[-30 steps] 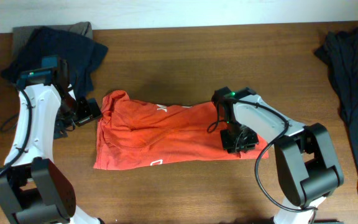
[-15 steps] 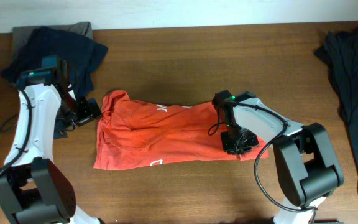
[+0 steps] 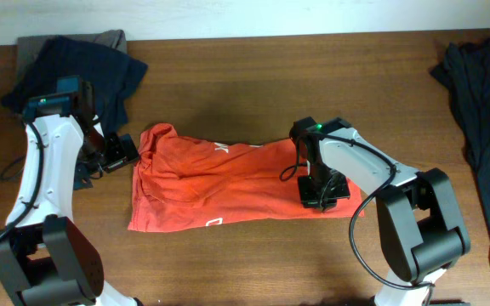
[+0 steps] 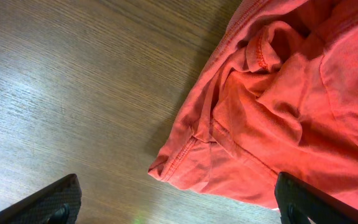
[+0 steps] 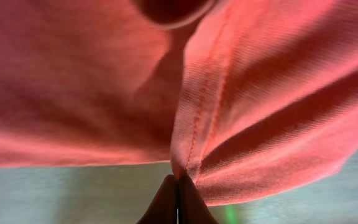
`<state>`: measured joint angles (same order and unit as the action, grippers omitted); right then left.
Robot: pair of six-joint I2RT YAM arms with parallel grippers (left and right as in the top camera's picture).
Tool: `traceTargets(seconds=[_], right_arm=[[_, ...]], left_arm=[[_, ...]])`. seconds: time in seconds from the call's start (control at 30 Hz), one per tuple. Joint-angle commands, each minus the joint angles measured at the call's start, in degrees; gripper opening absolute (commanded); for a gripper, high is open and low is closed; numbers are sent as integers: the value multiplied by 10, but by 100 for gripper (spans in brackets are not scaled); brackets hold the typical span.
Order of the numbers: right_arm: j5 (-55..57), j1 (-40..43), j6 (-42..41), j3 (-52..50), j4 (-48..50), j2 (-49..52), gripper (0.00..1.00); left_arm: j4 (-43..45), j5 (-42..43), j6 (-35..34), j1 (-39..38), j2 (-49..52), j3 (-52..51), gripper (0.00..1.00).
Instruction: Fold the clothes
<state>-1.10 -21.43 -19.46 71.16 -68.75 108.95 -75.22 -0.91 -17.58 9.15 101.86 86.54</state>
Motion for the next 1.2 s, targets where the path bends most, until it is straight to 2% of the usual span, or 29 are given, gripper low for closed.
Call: traceTargets(seconds=[0.0, 0.33, 0.5, 0.77, 0.87, 0.93, 1.0, 1.07, 1.17], right_arm=[[-59, -4, -1, 12, -3, -3, 4], [-88, -4, 2, 12, -19, -3, 4], [-150, -4, 59, 11, 18, -3, 4], [-148, 28, 40, 41, 9, -14, 5], [-148, 57, 49, 70, -21, -27, 19], [-147, 81, 76, 91, -52, -33, 48], [-133, 104, 90, 106, -80, -34, 66], [-110, 125, 90, 110, -94, -34, 78], [-96, 160, 90, 108, -95, -34, 81]], left_arm=[[-1, -4, 5, 3, 3, -3, 99], [0, -4, 5, 3, 3, -3, 99], [2, -4, 5, 3, 3, -3, 99], [-1, -4, 5, 3, 3, -3, 99], [-1, -4, 5, 3, 3, -3, 99], [-1, -5, 5, 3, 3, -3, 99], [0, -4, 5, 3, 3, -3, 99], [0, -4, 5, 3, 3, -3, 99], [-1, -4, 5, 3, 3, -3, 99]])
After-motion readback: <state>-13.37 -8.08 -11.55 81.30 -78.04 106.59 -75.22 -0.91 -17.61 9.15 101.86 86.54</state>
